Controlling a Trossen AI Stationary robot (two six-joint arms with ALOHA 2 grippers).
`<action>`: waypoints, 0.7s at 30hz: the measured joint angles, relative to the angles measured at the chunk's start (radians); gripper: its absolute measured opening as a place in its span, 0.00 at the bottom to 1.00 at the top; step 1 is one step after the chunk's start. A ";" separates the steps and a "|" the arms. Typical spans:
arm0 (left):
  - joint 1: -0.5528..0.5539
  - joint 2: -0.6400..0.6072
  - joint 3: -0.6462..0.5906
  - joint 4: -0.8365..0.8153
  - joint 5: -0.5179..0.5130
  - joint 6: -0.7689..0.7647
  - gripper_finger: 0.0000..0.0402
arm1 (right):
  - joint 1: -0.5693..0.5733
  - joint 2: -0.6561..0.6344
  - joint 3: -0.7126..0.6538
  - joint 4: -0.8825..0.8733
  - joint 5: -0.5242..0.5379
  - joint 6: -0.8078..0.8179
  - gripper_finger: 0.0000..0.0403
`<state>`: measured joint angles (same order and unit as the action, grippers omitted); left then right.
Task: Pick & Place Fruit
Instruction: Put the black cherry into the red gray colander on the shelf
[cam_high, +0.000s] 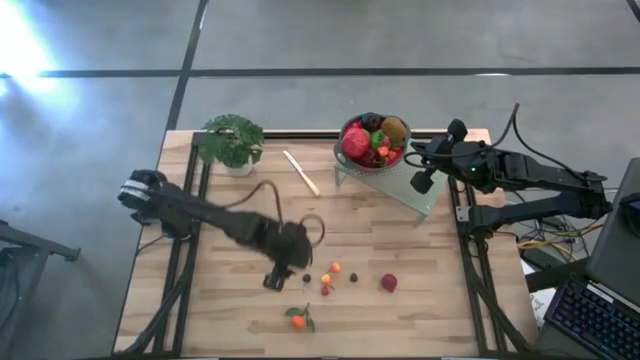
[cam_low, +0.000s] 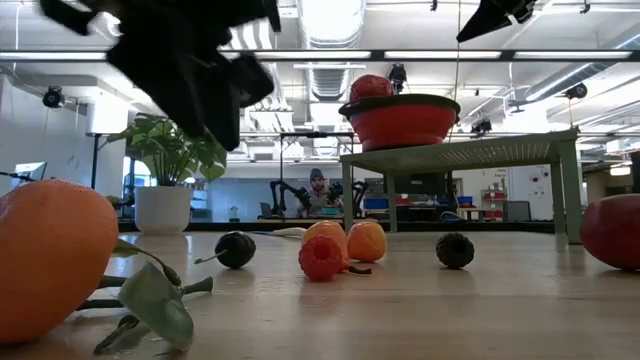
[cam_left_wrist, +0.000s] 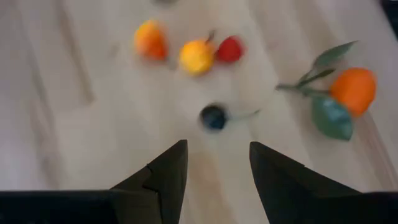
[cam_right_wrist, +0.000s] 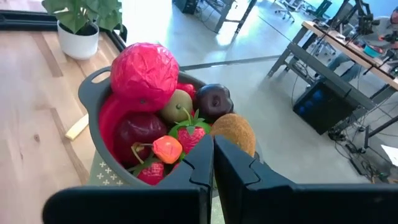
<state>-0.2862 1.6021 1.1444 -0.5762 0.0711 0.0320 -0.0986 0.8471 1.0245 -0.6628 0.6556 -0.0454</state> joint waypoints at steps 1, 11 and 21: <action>-0.029 0.002 -0.008 0.027 -0.024 0.015 0.44 | 0.000 0.000 0.000 0.000 0.000 0.003 0.02; -0.175 0.011 -0.039 0.201 -0.175 0.218 0.44 | 0.000 0.004 0.000 -0.013 0.000 0.042 0.02; -0.177 0.081 -0.038 0.250 -0.174 0.379 0.44 | 0.000 0.013 0.000 -0.013 0.000 0.039 0.02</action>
<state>-0.4629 1.6831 1.1061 -0.3260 -0.1034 0.4106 -0.0990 0.8599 1.0245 -0.6758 0.6552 -0.0067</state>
